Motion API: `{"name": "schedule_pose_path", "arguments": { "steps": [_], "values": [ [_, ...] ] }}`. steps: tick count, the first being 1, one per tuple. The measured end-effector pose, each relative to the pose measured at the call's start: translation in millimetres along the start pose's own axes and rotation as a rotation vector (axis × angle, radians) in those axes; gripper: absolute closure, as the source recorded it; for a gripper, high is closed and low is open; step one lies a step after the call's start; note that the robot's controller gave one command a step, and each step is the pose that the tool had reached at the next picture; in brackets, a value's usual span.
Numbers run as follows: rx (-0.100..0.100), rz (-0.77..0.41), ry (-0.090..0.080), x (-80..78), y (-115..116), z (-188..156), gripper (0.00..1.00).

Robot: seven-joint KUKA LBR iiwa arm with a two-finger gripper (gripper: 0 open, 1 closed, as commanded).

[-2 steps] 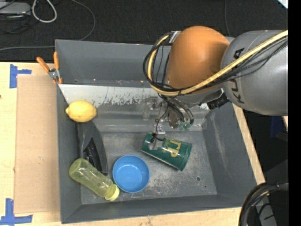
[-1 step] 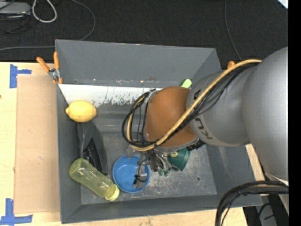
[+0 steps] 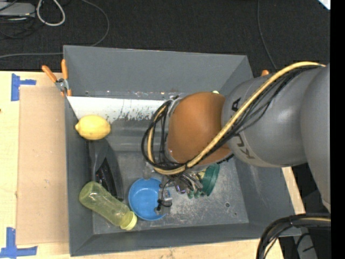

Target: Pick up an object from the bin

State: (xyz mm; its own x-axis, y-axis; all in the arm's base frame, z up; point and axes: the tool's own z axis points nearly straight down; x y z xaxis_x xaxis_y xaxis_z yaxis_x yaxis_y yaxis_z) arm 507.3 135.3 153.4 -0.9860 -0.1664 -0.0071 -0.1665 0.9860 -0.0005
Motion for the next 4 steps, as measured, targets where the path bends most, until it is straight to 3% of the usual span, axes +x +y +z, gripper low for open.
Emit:
{"name": "schedule_pose_path", "arguments": {
  "steps": [1, 2, 3, 4],
  "values": [
    [-0.003, -0.036, 0.014, 35.6, 19, 54, 0.00],
    [-0.001, -0.035, -0.008, -3.5, -10, 84, 0.00],
    [-0.003, -0.303, 0.013, 30.8, 20, 84, 1.00],
    [-0.003, -0.302, 0.014, 30.8, 20, 84, 1.00]
  ]
}}
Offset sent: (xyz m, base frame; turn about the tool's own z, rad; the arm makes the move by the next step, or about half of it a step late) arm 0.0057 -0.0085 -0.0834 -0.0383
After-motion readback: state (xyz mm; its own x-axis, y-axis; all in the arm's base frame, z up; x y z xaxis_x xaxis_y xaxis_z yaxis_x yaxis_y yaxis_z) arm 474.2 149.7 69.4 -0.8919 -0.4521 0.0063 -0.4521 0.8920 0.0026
